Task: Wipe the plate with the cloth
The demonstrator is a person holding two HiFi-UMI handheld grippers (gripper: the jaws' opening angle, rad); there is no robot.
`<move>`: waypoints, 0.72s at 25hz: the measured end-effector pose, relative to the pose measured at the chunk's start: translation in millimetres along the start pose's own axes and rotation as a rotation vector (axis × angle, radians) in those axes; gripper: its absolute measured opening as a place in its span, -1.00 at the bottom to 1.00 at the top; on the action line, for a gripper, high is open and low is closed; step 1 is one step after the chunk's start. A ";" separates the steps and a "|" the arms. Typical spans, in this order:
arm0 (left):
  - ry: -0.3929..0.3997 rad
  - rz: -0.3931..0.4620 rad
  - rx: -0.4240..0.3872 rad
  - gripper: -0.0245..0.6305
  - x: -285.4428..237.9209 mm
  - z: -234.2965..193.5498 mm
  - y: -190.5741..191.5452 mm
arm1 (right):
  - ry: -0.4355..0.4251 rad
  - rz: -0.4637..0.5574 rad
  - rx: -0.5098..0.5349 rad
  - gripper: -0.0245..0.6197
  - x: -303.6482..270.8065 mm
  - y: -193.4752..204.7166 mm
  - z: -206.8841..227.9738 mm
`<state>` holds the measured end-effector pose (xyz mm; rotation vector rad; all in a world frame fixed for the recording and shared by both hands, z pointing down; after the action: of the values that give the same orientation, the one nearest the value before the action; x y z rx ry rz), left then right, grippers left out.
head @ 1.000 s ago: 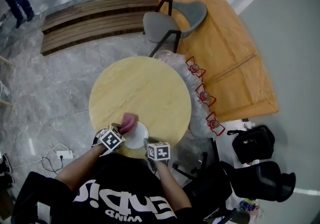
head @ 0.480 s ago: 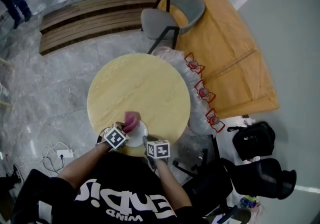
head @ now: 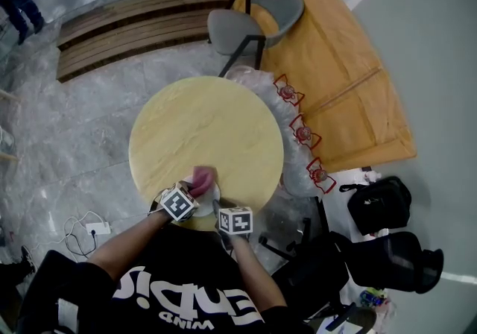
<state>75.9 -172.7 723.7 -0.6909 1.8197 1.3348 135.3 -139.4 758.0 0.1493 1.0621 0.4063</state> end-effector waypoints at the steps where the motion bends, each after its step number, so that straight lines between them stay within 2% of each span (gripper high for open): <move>1: 0.008 0.001 0.000 -0.77 -0.7 1.6 -0.9 | 0.000 0.000 -0.002 -0.60 0.0 -0.2 0.2; 18: 0.098 0.017 -0.060 -0.77 0.4 42.6 -1.6 | -0.001 0.015 -0.021 -0.60 -0.8 0.2 2.6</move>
<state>88.0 -132.7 715.5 -0.7876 1.8726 1.3932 137.2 -139.4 760.0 0.1391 1.0563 0.4306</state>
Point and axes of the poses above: the fingertips, and each gripper's own axes: x backward along the fingers, z to its right, y out of its underside, the point moved 1 cm from there along x, backward along the fingers, and after that the axes turned 14 degrees about -x, right-handed, at the moved point
